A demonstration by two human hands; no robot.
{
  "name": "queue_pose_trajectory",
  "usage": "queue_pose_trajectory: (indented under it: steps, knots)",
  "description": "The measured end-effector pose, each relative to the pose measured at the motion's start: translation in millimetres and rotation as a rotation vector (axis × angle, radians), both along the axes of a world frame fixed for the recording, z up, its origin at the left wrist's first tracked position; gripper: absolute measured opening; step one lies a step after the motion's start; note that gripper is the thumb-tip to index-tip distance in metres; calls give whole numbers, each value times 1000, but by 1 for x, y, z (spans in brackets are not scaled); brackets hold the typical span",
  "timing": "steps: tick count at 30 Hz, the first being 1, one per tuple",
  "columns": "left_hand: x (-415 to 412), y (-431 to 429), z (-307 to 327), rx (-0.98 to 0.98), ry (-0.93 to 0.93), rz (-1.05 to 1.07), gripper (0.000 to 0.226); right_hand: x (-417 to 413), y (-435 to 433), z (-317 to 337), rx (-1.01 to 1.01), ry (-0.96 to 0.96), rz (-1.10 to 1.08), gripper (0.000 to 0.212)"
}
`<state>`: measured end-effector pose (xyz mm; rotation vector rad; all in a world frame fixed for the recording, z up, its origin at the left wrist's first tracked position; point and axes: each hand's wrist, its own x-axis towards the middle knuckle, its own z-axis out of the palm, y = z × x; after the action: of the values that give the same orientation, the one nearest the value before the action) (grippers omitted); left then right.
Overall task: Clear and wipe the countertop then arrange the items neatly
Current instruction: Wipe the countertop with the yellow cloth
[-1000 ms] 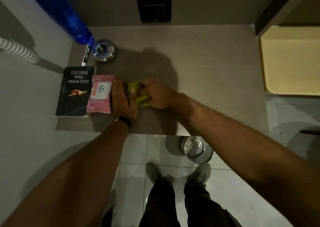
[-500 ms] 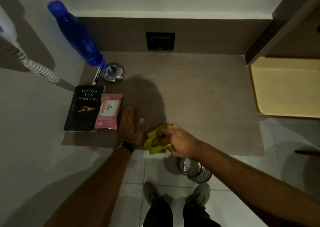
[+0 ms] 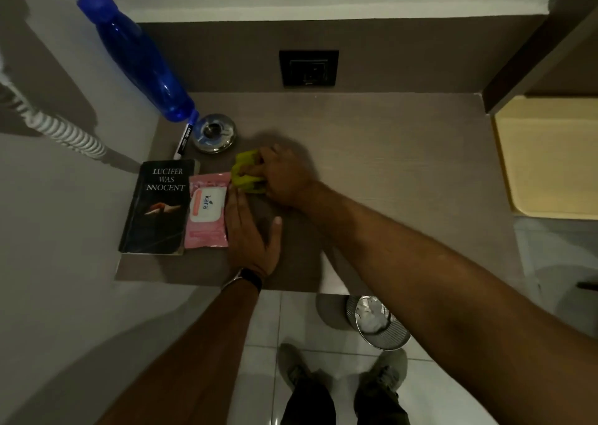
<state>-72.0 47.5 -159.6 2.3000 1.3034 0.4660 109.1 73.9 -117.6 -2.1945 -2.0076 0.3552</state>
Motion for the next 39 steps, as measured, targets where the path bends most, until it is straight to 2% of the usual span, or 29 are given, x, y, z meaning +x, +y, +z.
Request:
queue_pose_trajectory:
  steps: [5, 8, 12, 13, 14, 15, 17, 20, 25, 28, 32, 37, 39]
  knots:
    - [-2, -1, 4, 45, 31, -1, 96, 0, 13, 8, 72, 23, -80, 57]
    - [-3, 2, -1, 94, 37, -12, 94, 7, 8, 5, 112, -36, -124, 56]
    - [-3, 6, -6, 95, 20, -21, 89, 46, -21, 10, 75, -18, -234, 50]
    - [-3, 7, -6, 99, 24, -24, 89, 62, -32, 12, 102, 37, -258, 46]
    - [-3, 7, -6, 98, 33, -25, 88, 82, -43, 11, 156, 51, -314, 43]
    - [-3, 7, -6, 94, 43, -23, 88, 102, -54, 12, 171, -28, -365, 44]
    - [-2, 6, -4, 79, 50, -17, 88, 142, -78, 17, 108, -115, -570, 54]
    - [0, 5, 1, 56, 54, -13, 89, 196, -110, 20, 98, -69, -837, 56]
    - [2, 4, 8, 32, 49, -42, 88, 251, -168, 16, 8, -75, -1047, 59]
    - [4, 3, 12, 26, 56, -52, 89, 241, -203, 14, 16, -97, -1168, 58]
    - [5, 4, 15, 12, 62, -59, 85, 188, -246, 10, 56, -108, -1112, 59]
    - [5, 3, 14, 31, 32, -78, 83, 118, -293, 4, 116, 45, -1008, 56]
    - [3, 7, 10, 53, 27, -78, 83, 103, -310, 8, 240, 186, -1042, 46]
